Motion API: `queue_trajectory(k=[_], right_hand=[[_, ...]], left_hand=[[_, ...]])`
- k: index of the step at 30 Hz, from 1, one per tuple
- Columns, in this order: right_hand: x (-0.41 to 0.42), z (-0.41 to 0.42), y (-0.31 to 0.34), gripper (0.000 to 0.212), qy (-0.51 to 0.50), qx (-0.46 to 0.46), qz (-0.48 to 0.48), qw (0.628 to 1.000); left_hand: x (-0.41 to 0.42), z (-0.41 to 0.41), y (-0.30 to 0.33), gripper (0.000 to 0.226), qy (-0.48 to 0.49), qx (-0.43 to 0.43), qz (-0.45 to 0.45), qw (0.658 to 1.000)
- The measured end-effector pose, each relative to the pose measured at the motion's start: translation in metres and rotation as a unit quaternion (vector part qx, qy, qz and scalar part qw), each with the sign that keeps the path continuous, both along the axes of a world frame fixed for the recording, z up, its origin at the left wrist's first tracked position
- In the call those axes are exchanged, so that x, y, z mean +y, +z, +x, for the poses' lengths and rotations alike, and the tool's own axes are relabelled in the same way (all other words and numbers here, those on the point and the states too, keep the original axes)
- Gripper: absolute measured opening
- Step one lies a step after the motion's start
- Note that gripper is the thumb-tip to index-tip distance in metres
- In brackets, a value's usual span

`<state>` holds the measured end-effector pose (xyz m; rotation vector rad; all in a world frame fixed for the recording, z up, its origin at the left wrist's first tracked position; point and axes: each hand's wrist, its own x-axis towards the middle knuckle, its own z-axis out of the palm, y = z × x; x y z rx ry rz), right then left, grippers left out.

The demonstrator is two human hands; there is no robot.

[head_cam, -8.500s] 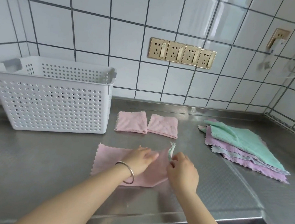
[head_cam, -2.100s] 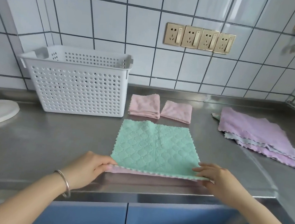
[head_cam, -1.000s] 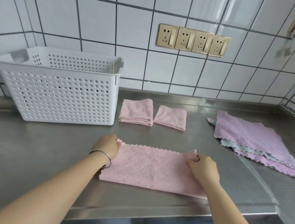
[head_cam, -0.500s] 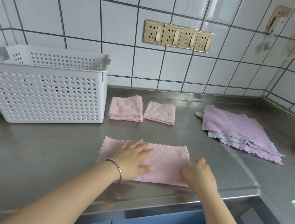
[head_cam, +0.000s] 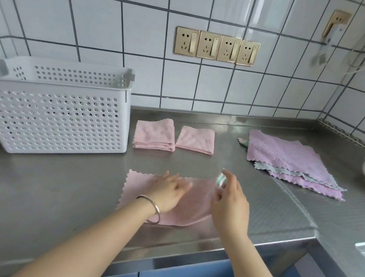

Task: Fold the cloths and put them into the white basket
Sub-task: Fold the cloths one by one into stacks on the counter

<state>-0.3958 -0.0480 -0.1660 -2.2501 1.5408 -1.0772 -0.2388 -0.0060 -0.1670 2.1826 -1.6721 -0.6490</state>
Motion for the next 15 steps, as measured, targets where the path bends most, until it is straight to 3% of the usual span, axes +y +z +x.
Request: queue_trajectory(k=[1,2,4,5,6,8,11,15], right_hand=[[0.003,0.009,0.002,0.05,0.035,-0.012,-0.052,0.998],[0.007,0.022,0.003,0.051,0.079,-0.016,-0.096,0.992],[0.018,0.043,0.001,0.047,0.158,-0.016,-0.166,0.973],[0.024,0.053,-0.001,0.039,0.197,-0.019,-0.182,0.963],[0.03,0.06,-0.003,0.031,0.232,-0.024,-0.191,0.954],[0.039,0.068,-0.009,0.029,0.281,-0.029,-0.192,0.94],[0.044,0.069,-0.018,0.041,0.303,0.001,-0.185,0.935],[0.036,0.066,-0.029,0.058,0.257,0.08,-0.148,0.952]], left_hand=[[-0.003,-0.003,0.008,0.059,0.066,0.109,-0.036,0.991],[-0.003,-0.001,0.015,0.057,0.132,0.233,-0.061,0.962],[-0.002,0.008,0.025,0.045,0.203,0.455,-0.066,0.864],[0.0,0.014,0.026,0.038,0.22,0.519,-0.066,0.823],[0.003,0.02,0.025,0.033,0.221,0.543,-0.069,0.807],[0.009,0.03,0.02,0.028,0.222,0.484,-0.088,0.842],[0.017,0.045,0.017,0.012,0.251,0.319,-0.114,0.907],[0.029,0.065,0.02,0.018,0.28,0.228,-0.099,0.927]])
